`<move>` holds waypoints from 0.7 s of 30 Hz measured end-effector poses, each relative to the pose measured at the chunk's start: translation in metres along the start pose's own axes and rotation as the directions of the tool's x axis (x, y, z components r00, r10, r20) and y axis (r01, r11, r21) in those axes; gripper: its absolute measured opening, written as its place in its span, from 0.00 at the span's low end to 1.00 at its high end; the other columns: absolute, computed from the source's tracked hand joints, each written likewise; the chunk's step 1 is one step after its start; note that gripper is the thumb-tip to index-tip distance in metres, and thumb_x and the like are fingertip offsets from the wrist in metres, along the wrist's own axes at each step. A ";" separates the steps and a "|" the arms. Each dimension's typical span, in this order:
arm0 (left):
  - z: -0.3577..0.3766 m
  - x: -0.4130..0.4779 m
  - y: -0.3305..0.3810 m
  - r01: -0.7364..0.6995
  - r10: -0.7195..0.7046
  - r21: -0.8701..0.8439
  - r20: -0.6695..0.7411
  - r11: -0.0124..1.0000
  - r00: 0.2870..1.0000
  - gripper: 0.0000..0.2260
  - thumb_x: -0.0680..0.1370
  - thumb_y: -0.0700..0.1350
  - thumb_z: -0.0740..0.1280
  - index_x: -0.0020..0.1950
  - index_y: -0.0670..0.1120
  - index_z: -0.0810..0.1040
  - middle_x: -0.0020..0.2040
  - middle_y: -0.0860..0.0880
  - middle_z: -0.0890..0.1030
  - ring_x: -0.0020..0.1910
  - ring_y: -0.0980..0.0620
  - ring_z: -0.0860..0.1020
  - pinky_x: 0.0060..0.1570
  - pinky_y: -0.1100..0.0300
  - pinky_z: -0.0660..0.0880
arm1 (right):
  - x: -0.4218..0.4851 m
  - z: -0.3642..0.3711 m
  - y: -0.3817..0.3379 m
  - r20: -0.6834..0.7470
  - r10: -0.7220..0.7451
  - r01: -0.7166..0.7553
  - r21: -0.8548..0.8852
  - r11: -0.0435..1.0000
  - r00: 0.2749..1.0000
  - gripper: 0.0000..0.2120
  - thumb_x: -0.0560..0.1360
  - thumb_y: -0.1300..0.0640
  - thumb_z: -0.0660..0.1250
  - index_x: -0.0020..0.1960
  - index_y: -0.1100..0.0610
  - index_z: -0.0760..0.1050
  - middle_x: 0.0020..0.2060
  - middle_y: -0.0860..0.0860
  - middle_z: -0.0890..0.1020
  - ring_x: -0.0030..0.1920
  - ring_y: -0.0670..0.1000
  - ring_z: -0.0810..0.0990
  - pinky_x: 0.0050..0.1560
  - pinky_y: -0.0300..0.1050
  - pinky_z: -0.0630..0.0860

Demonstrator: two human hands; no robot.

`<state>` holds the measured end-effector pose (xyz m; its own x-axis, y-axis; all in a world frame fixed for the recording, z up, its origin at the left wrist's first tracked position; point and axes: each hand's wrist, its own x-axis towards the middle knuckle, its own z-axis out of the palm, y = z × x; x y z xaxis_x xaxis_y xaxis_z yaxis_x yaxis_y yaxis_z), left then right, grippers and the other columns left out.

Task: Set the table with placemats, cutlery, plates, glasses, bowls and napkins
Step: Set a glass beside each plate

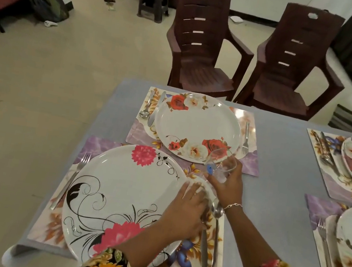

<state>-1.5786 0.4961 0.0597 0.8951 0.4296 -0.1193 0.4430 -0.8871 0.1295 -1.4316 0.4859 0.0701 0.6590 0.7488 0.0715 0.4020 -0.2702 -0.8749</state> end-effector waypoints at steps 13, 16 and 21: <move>0.008 -0.002 0.025 -0.032 0.013 0.088 0.214 0.996 0.977 0.43 0.76 0.64 0.59 0.77 0.39 0.45 0.77 0.38 0.45 0.75 0.40 0.38 0.60 0.44 0.22 | -0.006 0.001 0.004 -0.021 0.016 -0.016 0.012 1.000 1.000 0.39 0.62 0.53 0.78 0.66 0.59 0.63 0.54 0.48 0.71 0.54 0.48 0.72 0.50 0.39 0.69; 0.004 -0.001 0.035 0.022 -0.033 0.062 0.187 0.998 0.982 0.42 0.76 0.64 0.59 0.76 0.38 0.48 0.77 0.37 0.48 0.75 0.39 0.39 0.57 0.46 0.20 | -0.009 0.003 0.002 -0.028 0.028 -0.028 0.024 0.999 0.999 0.41 0.59 0.46 0.75 0.66 0.57 0.64 0.54 0.47 0.72 0.55 0.48 0.73 0.51 0.39 0.71; 0.001 -0.005 0.040 0.062 -0.075 0.071 0.184 0.996 0.980 0.39 0.78 0.60 0.59 0.76 0.39 0.43 0.77 0.37 0.43 0.75 0.37 0.37 0.58 0.44 0.23 | -0.008 0.003 0.001 -0.040 0.032 -0.031 0.021 0.999 0.999 0.38 0.61 0.53 0.79 0.65 0.59 0.64 0.53 0.49 0.72 0.53 0.48 0.72 0.45 0.32 0.69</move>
<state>-1.5656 0.4583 0.0648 0.8350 0.4560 -0.3081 0.4933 -0.8683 0.0519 -1.4385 0.4819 0.0672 0.6960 0.7153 0.0628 0.3682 -0.2804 -0.8865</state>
